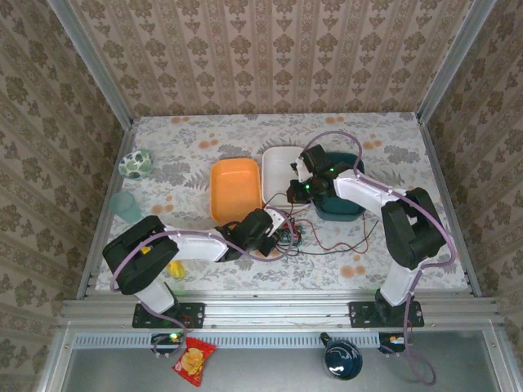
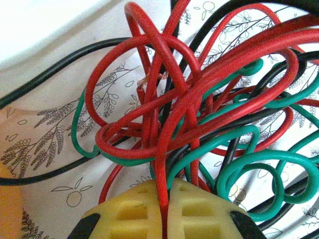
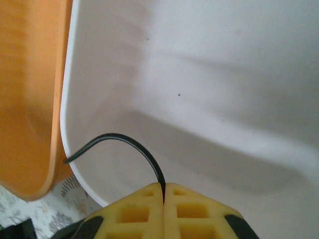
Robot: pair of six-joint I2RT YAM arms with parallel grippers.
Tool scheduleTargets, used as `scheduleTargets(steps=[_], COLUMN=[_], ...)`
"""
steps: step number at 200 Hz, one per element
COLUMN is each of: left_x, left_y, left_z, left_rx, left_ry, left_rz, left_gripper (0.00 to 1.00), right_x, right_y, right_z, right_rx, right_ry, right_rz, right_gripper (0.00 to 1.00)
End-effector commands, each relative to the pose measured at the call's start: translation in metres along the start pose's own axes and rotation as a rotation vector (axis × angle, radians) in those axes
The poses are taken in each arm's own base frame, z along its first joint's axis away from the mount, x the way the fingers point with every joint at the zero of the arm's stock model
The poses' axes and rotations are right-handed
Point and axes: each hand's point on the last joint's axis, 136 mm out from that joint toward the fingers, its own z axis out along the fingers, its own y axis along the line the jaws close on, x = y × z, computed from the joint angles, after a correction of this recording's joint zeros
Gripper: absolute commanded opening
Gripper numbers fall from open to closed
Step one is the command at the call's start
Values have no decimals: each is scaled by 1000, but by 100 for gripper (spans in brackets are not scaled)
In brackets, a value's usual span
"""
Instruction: Untangle the cables
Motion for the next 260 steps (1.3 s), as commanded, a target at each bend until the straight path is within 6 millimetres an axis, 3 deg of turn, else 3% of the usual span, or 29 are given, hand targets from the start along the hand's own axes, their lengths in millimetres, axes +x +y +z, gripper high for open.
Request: scheduleTargets(steps=[1, 25, 57, 78, 105, 142, 175, 200, 260], left_x=[44, 47, 51, 54, 57, 60, 65, 67, 70], left_y=[8, 10, 11, 11, 12, 12, 11, 10, 14], left_z=[-2, -1, 0, 1, 3, 6, 8, 10, 8], left_rx=[-33, -46, -46, -47, -50, -50, -45, -43, -62], left_ry=[136, 133, 128, 138, 145, 152, 163, 172, 172], left_rz=[12, 6, -12, -14, -17, -24, -24, -24, -34], left_gripper=[0, 0, 15, 19, 22, 21, 16, 0, 0], right_x=[-18, -36, -55, -64, -68, -62, -56, -53, -43], right_y=[7, 10, 0, -6, -18, -35, -43, -47, -63], right_z=[-23, -64, -126, -181, -243, -310, -355, -378, -417], right_rx=[5, 5, 76, 164, 268, 354, 390, 397, 499], right_ry=[-112, -247, -434, -590, -771, -966, -1106, -1179, -1292], right_rz=[-22, -9, 23, 13, 31, 105, 159, 181, 251], right_gripper=[0, 0, 0, 0, 0, 0, 0, 0, 0])
